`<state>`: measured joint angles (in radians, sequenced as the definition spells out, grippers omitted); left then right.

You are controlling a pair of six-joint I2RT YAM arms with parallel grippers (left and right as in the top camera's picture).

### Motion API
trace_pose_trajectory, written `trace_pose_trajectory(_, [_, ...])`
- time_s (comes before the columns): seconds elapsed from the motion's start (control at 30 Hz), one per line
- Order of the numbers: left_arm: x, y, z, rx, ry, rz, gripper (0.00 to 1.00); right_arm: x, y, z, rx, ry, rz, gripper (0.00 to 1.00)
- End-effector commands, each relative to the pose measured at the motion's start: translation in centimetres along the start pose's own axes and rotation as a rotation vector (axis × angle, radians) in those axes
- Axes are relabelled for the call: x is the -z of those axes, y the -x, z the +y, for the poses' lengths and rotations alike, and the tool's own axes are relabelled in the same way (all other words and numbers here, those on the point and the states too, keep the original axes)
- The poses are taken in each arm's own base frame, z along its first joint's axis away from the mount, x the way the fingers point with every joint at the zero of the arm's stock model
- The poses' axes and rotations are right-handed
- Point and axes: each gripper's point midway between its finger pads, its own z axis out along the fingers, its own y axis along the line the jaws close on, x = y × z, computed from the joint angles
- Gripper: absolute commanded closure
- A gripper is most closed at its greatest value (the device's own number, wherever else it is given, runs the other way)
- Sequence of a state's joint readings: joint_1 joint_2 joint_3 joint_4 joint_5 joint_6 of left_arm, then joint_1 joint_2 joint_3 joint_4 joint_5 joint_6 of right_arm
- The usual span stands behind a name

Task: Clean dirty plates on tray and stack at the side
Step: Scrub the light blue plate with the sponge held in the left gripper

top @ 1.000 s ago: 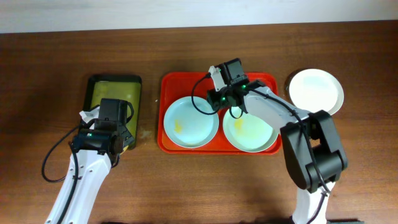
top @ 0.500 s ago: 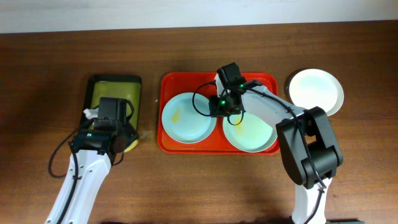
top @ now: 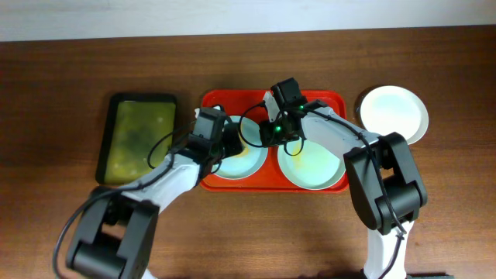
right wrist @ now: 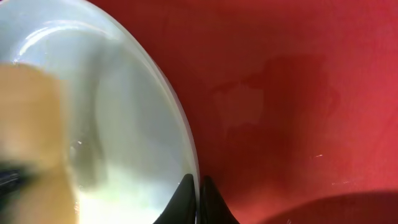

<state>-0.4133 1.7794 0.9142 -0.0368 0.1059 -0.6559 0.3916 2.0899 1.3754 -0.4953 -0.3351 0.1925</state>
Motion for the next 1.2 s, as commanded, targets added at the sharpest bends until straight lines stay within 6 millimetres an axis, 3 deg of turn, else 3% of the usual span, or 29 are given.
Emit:
trace_pose_trajectory(0.0, [-1.6, 0.1, 2.5, 0.01, 0.116, -0.037, 1.0, -1.3, -1.5, -0.4, 0.007, -0.008, 0.046, 0.96])
trace_pose_trajectory(0.13, [-1.0, 1.1, 6.4, -0.075, 0.326, -0.106, 1.0, -1.3, -1.4, -0.4, 0.008, -0.008, 0.044, 0.96])
trace_pose_trajectory(0.2, [-0.5, 0.7, 7.0, -0.146, 0.363, -0.076, 1.0, -1.3, -1.4, -0.4, 0.008, -0.008, 0.044, 0.96])
trace_pose_trajectory(0.27, [1.2, 1.9, 7.9, -0.143, 0.431, -0.121, 1.0, -1.3, -1.4, -0.4, 0.008, -0.008, 0.044, 0.96])
trace_pose_trajectory(0.3, [2.9, 3.1, 8.4, -0.142, 0.484, -0.173, 1.0, -1.3, -1.4, -0.4, 0.008, -0.008, 0.044, 0.96])
trace_pose_trajectory(0.4, [5.7, 5.0, 6.6, -0.131, 0.439, -0.246, 1.0, -1.3, -1.4, -0.4, 0.009, -0.008, 0.042, 0.96])
trace_pose_trajectory(0.47, [6.7, 5.4, 3.9, -0.122, 0.324, -0.261, 1.0, -1.3, -1.3, -0.4, 0.01, -0.007, 0.04, 0.96])
trace_pose_trajectory(0.6, [5.7, 4.4, -0.2, -0.008, 0.099, -0.208, 1.0, -1.3, -1.3, -0.4, 0.01, -0.007, 0.039, 0.96])
trace_pose_trajectory(0.7, [2.9, 3.8, -0.3, 0.004, 0.092, -0.201, 1.0, -1.3, -1.3, -0.4, 0.01, -0.007, 0.04, 0.96])
trace_pose_trajectory(0.8, [-0.8, 2.4, 0.8, -0.002, 0.109, -0.169, 1.0, -1.3, -1.3, -0.4, 0.01, -0.007, 0.038, 0.96])
trace_pose_trajectory(0.93, [-3.7, 1.2, 3.2, 0.006, 0.163, -0.142, 1.0, -1.3, -1.2, -0.4, 0.012, -0.008, 0.034, 0.96])
trace_pose_trajectory(1.0, [-3.4, 1.9, 4.8, 0.007, 0.223, -0.166, 0.97, -1.3, -1.2, -0.5, 0.012, -0.01, 0.034, 0.96])
trace_pose_trajectory(1.1, [-2.5, 2.6, 6.3, -0.142, 0.285, -0.152, 1.0, -1.3, -1.2, -0.5, 0.012, -0.01, 0.034, 0.96])
trace_pose_trajectory(1.17, [-1.0, 3.0, 8.6, -0.148, 0.396, -0.151, 1.0, -1.3, -1.1, -0.4, 0.013, -0.009, 0.031, 0.96])
